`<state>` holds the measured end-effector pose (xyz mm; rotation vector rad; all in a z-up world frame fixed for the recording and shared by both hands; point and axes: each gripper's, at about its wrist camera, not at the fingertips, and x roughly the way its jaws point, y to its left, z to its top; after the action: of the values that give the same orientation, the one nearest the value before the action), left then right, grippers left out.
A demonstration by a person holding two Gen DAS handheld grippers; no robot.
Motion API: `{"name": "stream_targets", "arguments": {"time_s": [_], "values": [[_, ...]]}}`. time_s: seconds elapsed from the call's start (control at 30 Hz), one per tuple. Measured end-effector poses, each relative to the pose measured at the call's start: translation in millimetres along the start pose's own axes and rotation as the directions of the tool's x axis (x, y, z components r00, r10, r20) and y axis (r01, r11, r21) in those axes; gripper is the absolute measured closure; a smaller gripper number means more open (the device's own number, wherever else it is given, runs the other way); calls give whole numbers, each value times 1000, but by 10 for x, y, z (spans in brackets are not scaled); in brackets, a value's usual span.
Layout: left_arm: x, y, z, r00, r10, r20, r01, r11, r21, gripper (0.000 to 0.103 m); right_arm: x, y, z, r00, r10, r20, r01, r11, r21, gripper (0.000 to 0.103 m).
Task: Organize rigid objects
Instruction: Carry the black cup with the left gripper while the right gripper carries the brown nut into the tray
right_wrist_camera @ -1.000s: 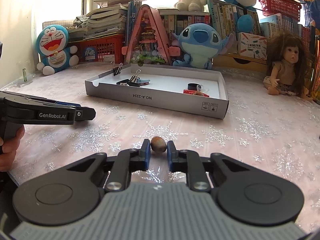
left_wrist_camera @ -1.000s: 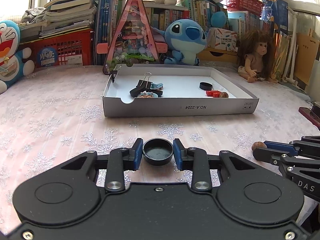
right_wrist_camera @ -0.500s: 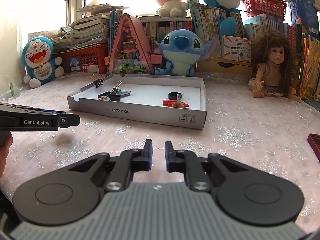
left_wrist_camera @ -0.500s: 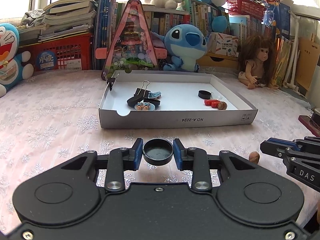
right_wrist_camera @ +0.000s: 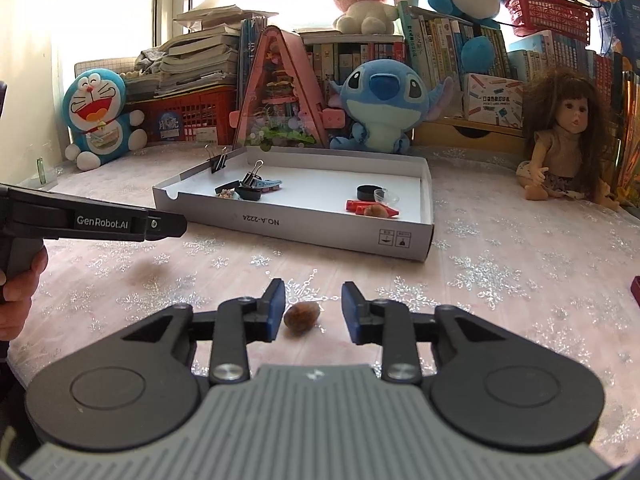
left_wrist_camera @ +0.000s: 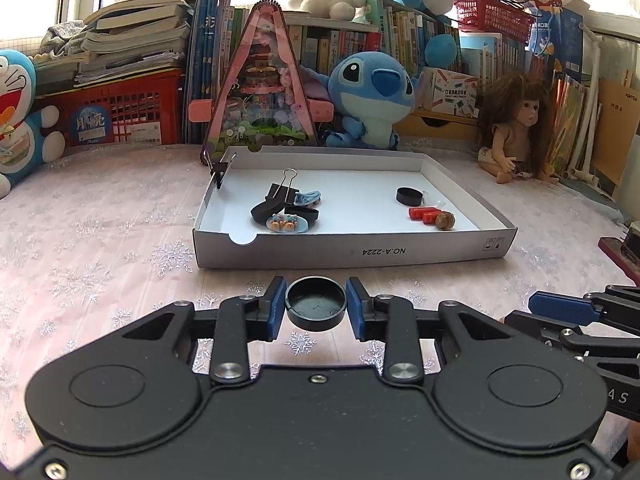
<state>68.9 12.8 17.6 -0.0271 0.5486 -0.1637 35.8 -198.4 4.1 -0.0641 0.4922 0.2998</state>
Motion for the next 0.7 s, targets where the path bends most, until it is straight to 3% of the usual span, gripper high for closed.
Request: {"name": "stream_targets", "arguments": {"time_s": [0.23,0.27,0.3,0.4,0.7], "values": [[3,-1,-17,1000,-2,1,2,1000,1,73,88,75,-24,998,-4,-58,1,999,-43,54],[6,-6,-13,1000,-3,2,3,1000,1,73,99,77,-27,998,-6,-63,3,999,-42,58],[7,-11,-13,1000,-4,3,4,1000,2,73,109,76,-29,998,-5,-68,3,999,-41,70],[13,-17,-10,1000,-5,4,5,1000,1,73,112,75,-28,998,-12,-68,9,999,-37,80],[48,28,141,1000,-5,12,5,1000,-22,73,109,30,114,999,-25,-30,24,999,-33,80]]}}
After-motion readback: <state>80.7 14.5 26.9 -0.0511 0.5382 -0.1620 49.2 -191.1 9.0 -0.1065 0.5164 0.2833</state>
